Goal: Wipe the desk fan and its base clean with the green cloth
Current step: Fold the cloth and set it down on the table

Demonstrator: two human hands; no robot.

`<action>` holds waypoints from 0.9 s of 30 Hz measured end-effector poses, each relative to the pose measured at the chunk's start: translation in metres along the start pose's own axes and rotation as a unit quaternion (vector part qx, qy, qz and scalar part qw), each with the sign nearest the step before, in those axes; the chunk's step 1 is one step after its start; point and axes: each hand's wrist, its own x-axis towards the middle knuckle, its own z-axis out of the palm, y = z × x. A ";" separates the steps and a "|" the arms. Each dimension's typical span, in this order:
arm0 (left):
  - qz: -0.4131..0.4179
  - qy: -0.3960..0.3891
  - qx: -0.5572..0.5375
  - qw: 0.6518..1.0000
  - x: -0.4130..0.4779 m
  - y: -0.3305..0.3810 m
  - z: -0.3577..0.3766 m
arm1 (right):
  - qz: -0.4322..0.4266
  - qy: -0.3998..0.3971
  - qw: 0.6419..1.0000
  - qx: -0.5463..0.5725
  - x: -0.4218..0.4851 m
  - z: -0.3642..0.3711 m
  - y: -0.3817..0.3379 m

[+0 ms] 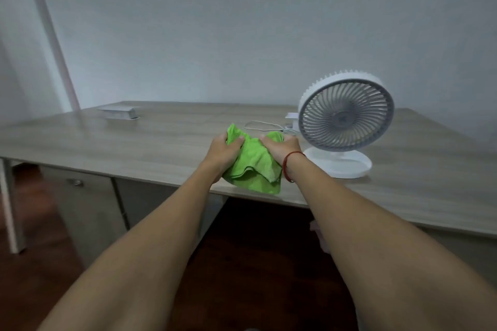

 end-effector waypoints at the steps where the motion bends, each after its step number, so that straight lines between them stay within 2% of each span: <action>1: 0.012 0.010 0.036 0.999 0.007 -0.003 -0.010 | -0.012 0.008 1.000 -0.008 0.005 0.014 0.000; 5: -0.011 0.028 0.133 0.991 0.041 -0.023 -0.044 | -0.039 0.025 0.998 -0.042 0.032 0.059 0.009; 8: -0.022 0.022 0.170 0.985 0.070 -0.047 -0.054 | -0.020 0.029 0.999 -0.038 0.053 0.076 0.021; 10: -0.046 0.009 0.168 0.985 0.085 -0.059 -0.054 | 0.010 -0.002 1.000 -0.019 0.068 0.083 0.033; 14: -0.130 -0.084 0.165 0.974 0.105 -0.081 -0.056 | 0.084 -0.090 0.992 0.011 0.087 0.097 0.058; 17: -0.134 -0.089 0.231 0.960 0.118 -0.103 -0.058 | 0.086 -0.033 0.993 -0.068 0.098 0.110 0.076; 19: -0.120 -0.063 0.289 0.948 0.121 -0.118 -0.053 | 0.043 0.027 0.985 -0.166 0.100 0.112 0.078; 21: -0.106 -0.025 0.317 0.942 0.119 -0.126 -0.047 | -0.005 0.045 0.978 -0.202 0.099 0.115 0.073; 22: -0.100 -0.007 0.315 0.944 0.119 -0.128 -0.046 | -0.002 0.048 0.982 -0.181 0.099 0.115 0.068; 24: -0.110 0.027 0.276 0.955 0.120 -0.128 -0.046 | 0.082 0.035 0.995 -0.041 0.101 0.118 0.061; 25: -0.124 0.044 0.244 0.961 0.121 -0.128 -0.048 | 0.137 -0.001 0.990 0.037 0.097 0.118 0.056; 27: -0.141 0.077 0.207 0.965 0.121 -0.131 -0.051 | 0.194 -0.093 0.972 0.095 0.088 0.113 0.051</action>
